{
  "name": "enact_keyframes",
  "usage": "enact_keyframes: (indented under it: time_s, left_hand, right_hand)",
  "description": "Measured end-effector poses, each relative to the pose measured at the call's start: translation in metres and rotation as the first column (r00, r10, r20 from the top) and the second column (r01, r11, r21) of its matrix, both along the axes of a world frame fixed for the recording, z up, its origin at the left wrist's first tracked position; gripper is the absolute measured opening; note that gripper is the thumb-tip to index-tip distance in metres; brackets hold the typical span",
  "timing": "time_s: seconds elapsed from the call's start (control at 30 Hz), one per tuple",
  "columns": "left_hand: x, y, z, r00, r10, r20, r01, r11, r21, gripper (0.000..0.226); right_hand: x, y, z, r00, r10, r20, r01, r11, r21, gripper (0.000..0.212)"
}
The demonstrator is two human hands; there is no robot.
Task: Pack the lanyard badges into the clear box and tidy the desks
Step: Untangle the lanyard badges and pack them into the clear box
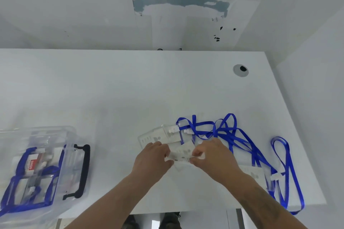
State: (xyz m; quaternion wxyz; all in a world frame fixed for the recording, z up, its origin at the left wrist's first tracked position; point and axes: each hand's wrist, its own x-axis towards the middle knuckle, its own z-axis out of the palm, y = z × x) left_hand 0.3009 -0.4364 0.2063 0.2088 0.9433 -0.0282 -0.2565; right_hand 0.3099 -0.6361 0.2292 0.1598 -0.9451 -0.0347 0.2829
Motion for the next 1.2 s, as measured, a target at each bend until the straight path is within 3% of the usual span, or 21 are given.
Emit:
enact_keyframes:
  time_s: [0.17,0.33,0.5,0.67,0.73,0.83,0.97,1.07,1.2]
  left_hand:
    - [0.015,0.021,0.043,0.984,0.099,-0.15,-0.144,0.934,-0.326,0.016]
    - [0.038,0.038,0.103,0.912,0.247,-0.327,-0.405,0.66,-0.632,0.006]
    - [0.063,0.066,0.149,0.859,0.323,-0.397,-0.505,0.412,-0.758,0.013]
    - [0.082,0.092,0.179,0.809,0.357,-0.467,-0.552,0.189,-0.812,0.017]
    - [0.089,0.098,0.184,0.802,0.36,-0.477,-0.555,0.155,-0.817,0.019]
    - [0.098,0.096,0.189,0.818,0.358,-0.45,-0.537,0.196,-0.82,0.021]
    - [0.11,0.073,0.191,0.819,0.434,-0.375,-0.519,0.285,-0.806,0.019]
    - [0.118,0.058,0.188,0.842,0.512,-0.171,-0.447,0.482,-0.753,0.016]
    - [0.115,0.055,0.177,0.875,0.478,0.08,-0.33,0.708,-0.625,0.012]
  right_hand:
    - [0.018,-0.007,0.044,0.99,-0.074,-0.123,0.103,0.964,0.247,0.012]
    - [0.051,0.004,0.095,0.984,-0.159,-0.086,0.18,0.846,0.502,0.008]
    - [0.082,0.016,0.136,0.955,-0.294,-0.023,0.223,0.669,0.709,0.03]
    - [0.094,0.01,0.131,0.911,-0.402,-0.097,0.314,0.52,0.795,0.032]
    - [0.092,0.011,0.122,0.886,-0.459,-0.06,0.326,0.525,0.786,0.027]
    - [0.081,0.03,0.11,0.881,-0.456,0.123,0.251,0.672,0.697,0.02]
    - [0.064,0.073,0.108,0.926,-0.197,0.323,0.013,0.869,0.494,0.03]
    - [0.062,0.094,0.126,0.904,-0.012,0.427,-0.122,0.951,0.285,0.032]
    - [0.073,0.095,0.161,0.892,0.037,0.451,-0.165,0.955,0.248,0.025]
